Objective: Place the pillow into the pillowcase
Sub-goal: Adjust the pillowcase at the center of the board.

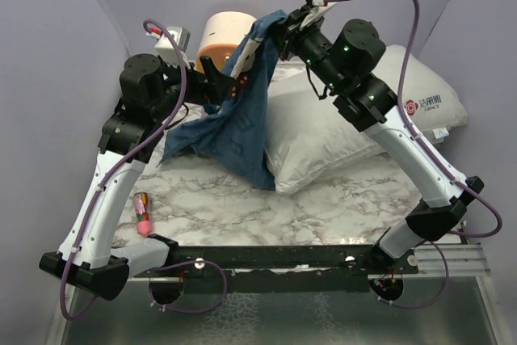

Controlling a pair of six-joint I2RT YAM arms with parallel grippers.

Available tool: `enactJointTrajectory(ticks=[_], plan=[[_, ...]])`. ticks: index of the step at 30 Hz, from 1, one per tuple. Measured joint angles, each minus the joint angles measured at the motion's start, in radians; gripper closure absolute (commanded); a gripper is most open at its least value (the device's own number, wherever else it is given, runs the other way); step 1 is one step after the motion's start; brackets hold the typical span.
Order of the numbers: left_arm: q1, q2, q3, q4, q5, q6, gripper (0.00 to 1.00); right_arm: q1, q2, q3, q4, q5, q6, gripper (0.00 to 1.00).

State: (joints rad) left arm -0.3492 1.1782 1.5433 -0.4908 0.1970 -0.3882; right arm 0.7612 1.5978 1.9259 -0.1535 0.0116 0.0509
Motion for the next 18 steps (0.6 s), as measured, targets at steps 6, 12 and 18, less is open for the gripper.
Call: enactJointTrajectory(ticks=[6, 12, 18], plan=[[0.0, -0.127, -0.265, 0.088, 0.137, 0.115, 0.13, 0.0, -0.042, 0.025, 0.039, 0.176, -0.119, 0.99], [-0.001, -0.259, -0.618, 0.111, 0.151, 0.361, 0.08, -0.002, -0.046, 0.014, 0.059, 0.285, -0.216, 0.99], [-0.001, -0.333, -0.759, 0.13, 0.151, 0.534, 0.08, -0.012, -0.063, 0.008, 0.058, 0.327, -0.248, 0.99]])
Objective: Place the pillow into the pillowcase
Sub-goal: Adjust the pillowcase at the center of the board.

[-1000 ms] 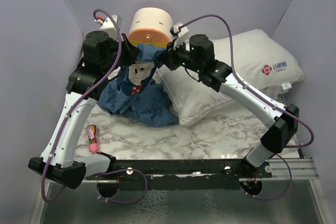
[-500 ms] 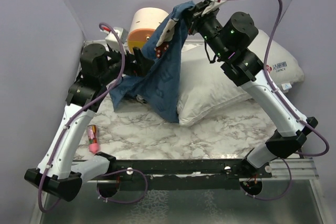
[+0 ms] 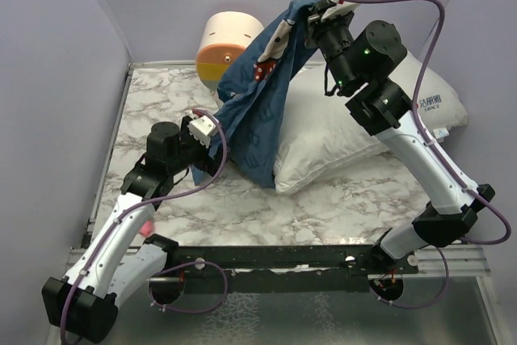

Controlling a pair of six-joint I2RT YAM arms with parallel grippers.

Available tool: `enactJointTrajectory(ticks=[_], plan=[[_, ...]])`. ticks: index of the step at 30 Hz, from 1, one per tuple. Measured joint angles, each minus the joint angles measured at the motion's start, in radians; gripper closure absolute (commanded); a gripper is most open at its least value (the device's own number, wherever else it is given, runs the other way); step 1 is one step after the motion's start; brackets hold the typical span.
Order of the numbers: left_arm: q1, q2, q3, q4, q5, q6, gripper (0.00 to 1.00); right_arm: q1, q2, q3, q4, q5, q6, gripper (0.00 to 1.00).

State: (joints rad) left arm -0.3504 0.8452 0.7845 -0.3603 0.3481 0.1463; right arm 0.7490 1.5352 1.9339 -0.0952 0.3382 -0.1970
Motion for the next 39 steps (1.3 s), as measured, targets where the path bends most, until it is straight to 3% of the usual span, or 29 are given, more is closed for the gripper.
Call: enactJointTrajectory(ticks=[3, 8, 12, 17, 23, 28, 34, 39], plan=[[-0.001, 0.018, -0.043, 0.093, -0.03, 0.006, 0.12, -0.003, -0.018, -0.013, -0.002, 0.009, 0.001, 0.99], [-0.001, 0.163, -0.115, 0.222, -0.148, -0.024, 0.28, -0.003, -0.027, -0.013, -0.008, 0.009, 0.011, 0.99], [-0.001, 0.284, -0.08, 0.286, -0.15, -0.076, 0.27, -0.003, -0.027, -0.017, -0.012, 0.009, 0.02, 0.99], [-0.001, 0.324, -0.074, 0.393, -0.105, -0.165, 0.29, -0.004, -0.033, -0.032, -0.013, 0.01, 0.024, 0.99], [-0.001, 0.348, -0.08, 0.45, -0.101, -0.22, 0.61, -0.005, -0.039, -0.043, -0.013, 0.011, 0.028, 0.99], [-0.001, 0.388, -0.085, 0.458, -0.091, -0.246, 1.0, -0.005, -0.039, -0.043, -0.015, 0.01, 0.029, 0.99], [-0.001, 0.371, -0.117, 0.455, -0.088, -0.269, 1.0, -0.005, -0.039, -0.043, -0.021, 0.01, 0.034, 0.99], [0.005, 0.264, -0.112, 0.398, -0.092, -0.268, 1.0, -0.005, -0.04, -0.043, -0.021, 0.002, 0.034, 0.99]])
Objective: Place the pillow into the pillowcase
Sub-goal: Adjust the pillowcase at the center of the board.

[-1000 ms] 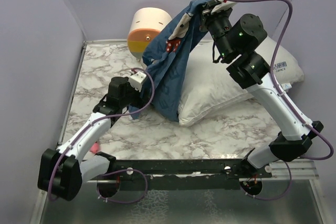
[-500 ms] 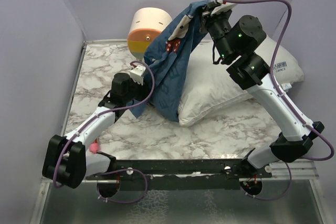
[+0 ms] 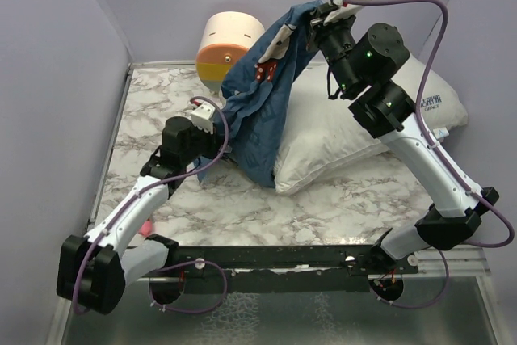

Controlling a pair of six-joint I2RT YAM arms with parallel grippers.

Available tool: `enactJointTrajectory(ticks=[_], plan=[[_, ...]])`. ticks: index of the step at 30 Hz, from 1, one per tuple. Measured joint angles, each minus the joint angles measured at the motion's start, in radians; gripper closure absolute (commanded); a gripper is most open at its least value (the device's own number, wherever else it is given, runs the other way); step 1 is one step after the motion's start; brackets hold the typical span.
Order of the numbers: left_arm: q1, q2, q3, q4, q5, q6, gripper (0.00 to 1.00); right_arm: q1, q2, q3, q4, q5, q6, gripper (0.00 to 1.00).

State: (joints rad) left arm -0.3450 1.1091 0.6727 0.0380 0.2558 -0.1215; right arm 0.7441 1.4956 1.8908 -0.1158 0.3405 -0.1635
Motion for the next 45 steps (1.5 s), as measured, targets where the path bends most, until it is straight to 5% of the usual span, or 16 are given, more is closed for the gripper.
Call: enactJointTrajectory(ticks=[6, 12, 21, 32, 38, 45], plan=[[0.004, -0.162, 0.096, -0.105, -0.074, 0.018, 1.0, 0.0, 0.003, 0.022, -0.033, -0.1, -0.001, 0.99], [0.005, -0.212, 0.382, -0.207, -0.296, 0.117, 1.0, -0.005, 0.089, 0.267, -0.153, -0.289, 0.003, 0.99], [0.005, -0.277, 0.678, -0.047, -0.568, 0.241, 1.0, -0.005, 0.092, 0.375, -0.096, -0.497, 0.061, 0.99], [0.005, -0.338, 0.763, 0.055, -0.626, 0.264, 1.0, -0.005, 0.068, 0.336, 0.08, -0.649, 0.107, 0.97], [0.005, -0.378, 0.76, -0.083, -0.672, 0.117, 1.0, -0.005, 0.115, 0.383, 0.136, -0.658, 0.116, 0.96], [0.005, -0.505, 0.641, -0.38, -0.787, -0.203, 1.0, -0.001, 0.47, 0.661, 0.271, -0.643, 0.245, 0.93]])
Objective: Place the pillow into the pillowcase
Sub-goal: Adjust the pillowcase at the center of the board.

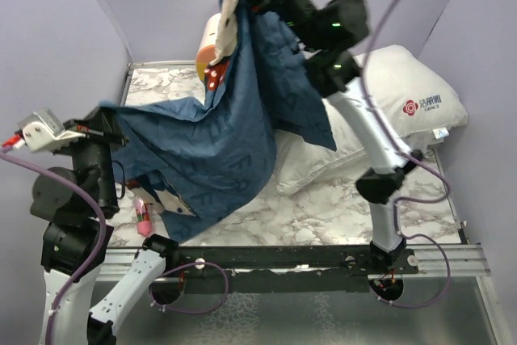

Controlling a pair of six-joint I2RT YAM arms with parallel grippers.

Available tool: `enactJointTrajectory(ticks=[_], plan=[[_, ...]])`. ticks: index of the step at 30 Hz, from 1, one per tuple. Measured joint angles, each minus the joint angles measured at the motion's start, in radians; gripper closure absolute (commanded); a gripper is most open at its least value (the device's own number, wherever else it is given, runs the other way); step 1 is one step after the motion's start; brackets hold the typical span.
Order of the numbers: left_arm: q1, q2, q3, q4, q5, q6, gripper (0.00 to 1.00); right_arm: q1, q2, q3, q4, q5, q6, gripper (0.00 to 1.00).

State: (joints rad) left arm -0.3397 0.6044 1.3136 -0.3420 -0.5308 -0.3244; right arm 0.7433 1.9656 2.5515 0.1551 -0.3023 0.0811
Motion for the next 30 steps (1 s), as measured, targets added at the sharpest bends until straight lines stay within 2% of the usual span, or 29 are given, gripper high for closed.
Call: enactJointTrajectory(ticks=[2, 3, 5, 6, 7, 8, 9, 11, 13, 15, 19, 22, 26, 30], plan=[[-0.003, -0.051, -0.062, -0.12, -0.082, -0.119, 1.0, 0.011, 0.135, 0.073, 0.023, 0.021, 0.05, 0.84], [-0.007, -0.074, -0.092, -0.182, -0.127, -0.179, 1.0, 0.018, 0.198, 0.099, 0.032, 0.033, 0.071, 0.76], [-0.026, -0.128, -0.163, -0.341, -0.216, -0.353, 1.0, 0.041, 0.315, 0.109, 0.037, 0.067, 0.115, 0.5], [-0.042, -0.155, -0.198, -0.416, -0.251, -0.449, 0.94, 0.06, 0.373, 0.101, 0.028, 0.083, 0.14, 0.39], [-0.066, -0.192, -0.243, -0.518, -0.292, -0.585, 0.42, 0.077, 0.42, 0.087, 0.011, 0.089, 0.155, 0.27], [-0.092, -0.231, -0.287, -0.619, -0.314, -0.71, 0.06, 0.097, 0.461, 0.069, -0.019, 0.089, 0.179, 0.19], [-0.115, -0.265, -0.326, -0.705, -0.329, -0.813, 0.02, 0.111, 0.486, 0.055, -0.05, 0.085, 0.19, 0.13], [-0.168, -0.349, -0.402, -0.853, -0.344, -0.999, 0.01, 0.134, 0.519, 0.007, -0.149, 0.072, 0.214, 0.07], [-0.204, -0.412, -0.426, -0.951, -0.354, -1.105, 0.01, 0.158, 0.501, -0.097, -0.236, 0.057, 0.22, 0.04], [-0.212, -0.429, -0.401, -1.005, -0.374, -1.148, 0.01, 0.165, 0.456, -0.191, -0.3, 0.035, 0.204, 0.01], [-0.213, -0.349, -0.294, -0.985, -0.422, -1.054, 0.01, 0.145, 0.278, -0.403, -0.321, 0.003, 0.173, 0.0], [-0.218, -0.237, -0.261, -0.786, -0.396, -0.802, 0.01, 0.124, 0.099, -0.519, -0.311, -0.03, 0.141, 0.0], [-0.221, -0.049, -0.259, -0.492, -0.232, -0.445, 0.01, 0.1, -0.159, -0.656, -0.259, -0.07, 0.095, 0.0], [-0.221, 0.205, -0.185, -0.374, -0.039, -0.206, 0.01, 0.1, -0.384, -0.824, -0.238, -0.091, 0.052, 0.0]])
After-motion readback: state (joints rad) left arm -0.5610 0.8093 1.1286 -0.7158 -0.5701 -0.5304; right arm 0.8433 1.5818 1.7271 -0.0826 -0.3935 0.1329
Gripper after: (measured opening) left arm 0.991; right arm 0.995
